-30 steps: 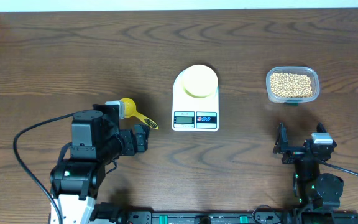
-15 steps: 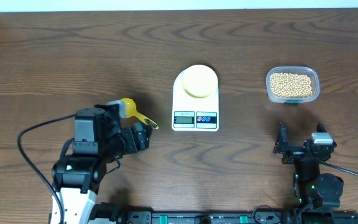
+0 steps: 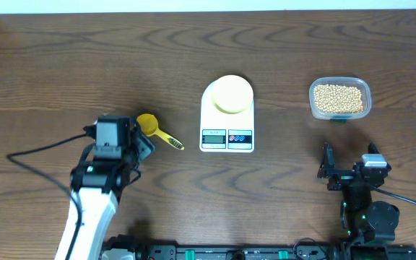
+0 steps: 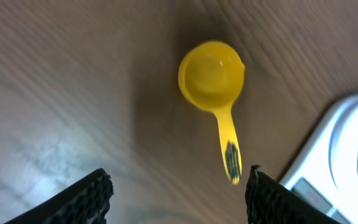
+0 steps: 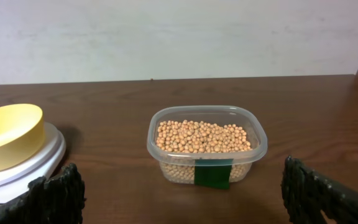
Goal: Scoop item into bowl and weigh 50g on scale
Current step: 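Lower the left gripper and close it on the yellow scoop's cup rim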
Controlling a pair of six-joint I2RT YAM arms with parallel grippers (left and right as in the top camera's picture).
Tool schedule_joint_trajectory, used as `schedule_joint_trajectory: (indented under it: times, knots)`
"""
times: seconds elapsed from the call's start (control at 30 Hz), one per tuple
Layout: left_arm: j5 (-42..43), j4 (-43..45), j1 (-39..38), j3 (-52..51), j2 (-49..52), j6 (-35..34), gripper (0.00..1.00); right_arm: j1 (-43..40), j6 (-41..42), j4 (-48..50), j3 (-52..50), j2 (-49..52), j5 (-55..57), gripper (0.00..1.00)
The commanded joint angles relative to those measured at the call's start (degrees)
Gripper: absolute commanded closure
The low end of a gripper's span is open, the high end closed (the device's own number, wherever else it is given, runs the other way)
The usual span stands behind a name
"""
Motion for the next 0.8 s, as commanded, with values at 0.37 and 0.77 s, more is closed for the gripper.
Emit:
schedule_joint_trajectory:
  times: [0.37, 0.77]
  knots:
    - [-2.58, 13.86, 0.02, 1.22, 16.76, -5.18, 0.31, -0.28, 0.22, -0.07, -0.24, -0.35, -0.11, 0.01]
    - [-2.58, 18.71, 0.02, 1.22, 22.88, -6.73, 0.41, -0.28, 0.20, -0.07, -0.24, -0.35, -0.11, 0.01]
